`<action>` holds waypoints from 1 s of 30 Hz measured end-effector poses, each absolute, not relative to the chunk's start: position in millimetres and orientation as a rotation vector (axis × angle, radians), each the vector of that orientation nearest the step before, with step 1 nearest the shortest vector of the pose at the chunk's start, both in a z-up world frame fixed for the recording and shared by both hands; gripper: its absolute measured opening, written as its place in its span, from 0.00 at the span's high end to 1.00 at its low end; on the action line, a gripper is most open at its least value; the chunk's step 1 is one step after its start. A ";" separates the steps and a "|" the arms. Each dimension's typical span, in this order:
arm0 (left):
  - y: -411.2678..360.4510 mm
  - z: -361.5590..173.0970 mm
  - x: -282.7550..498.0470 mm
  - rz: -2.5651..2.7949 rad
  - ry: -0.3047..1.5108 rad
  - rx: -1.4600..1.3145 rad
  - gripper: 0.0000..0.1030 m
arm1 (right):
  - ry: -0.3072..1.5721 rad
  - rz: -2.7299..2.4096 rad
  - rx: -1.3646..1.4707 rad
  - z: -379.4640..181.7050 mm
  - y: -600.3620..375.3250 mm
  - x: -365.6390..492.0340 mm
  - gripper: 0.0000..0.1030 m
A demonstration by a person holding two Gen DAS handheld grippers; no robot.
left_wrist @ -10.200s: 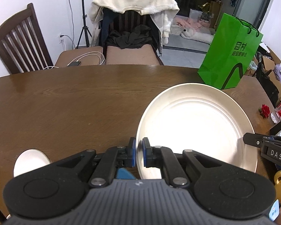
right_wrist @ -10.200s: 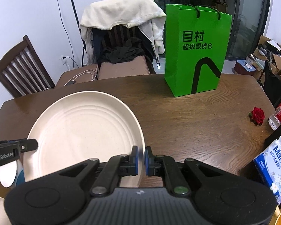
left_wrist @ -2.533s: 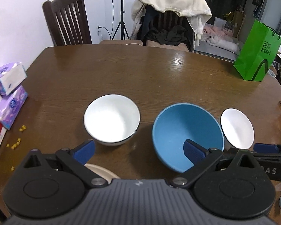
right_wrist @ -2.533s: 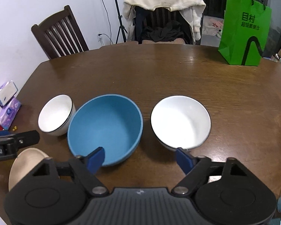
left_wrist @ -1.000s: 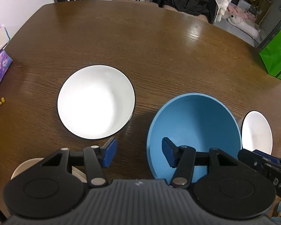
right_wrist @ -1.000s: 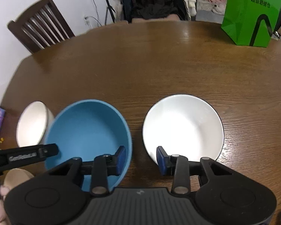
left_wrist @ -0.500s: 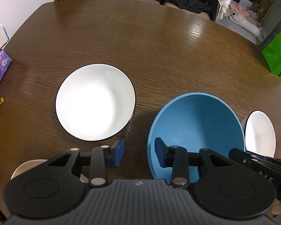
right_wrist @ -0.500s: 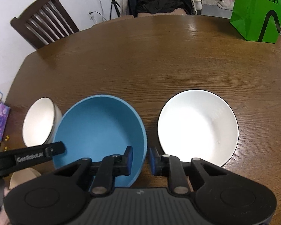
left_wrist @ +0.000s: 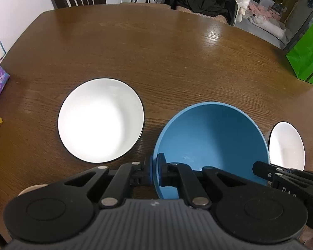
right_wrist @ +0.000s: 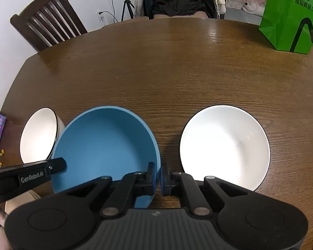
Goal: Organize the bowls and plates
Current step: 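Lift the blue bowl with both grippers and carry it across the table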
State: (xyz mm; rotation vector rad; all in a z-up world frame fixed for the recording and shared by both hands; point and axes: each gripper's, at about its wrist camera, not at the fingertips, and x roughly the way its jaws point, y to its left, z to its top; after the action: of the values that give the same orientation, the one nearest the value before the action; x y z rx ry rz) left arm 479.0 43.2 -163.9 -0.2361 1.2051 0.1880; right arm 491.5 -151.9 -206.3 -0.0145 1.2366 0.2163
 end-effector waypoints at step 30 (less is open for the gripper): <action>-9.9 -105.4 415.2 -0.025 1.111 -0.052 0.94 | 1.121 0.108 -0.004 -139.0 -185.1 410.6 0.95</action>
State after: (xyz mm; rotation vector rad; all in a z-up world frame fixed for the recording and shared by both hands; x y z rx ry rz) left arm 415.2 -9.9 -105.4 -0.0516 1.1111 -0.0247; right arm 410.6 -185.1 -139.0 -0.0039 1.1205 0.1083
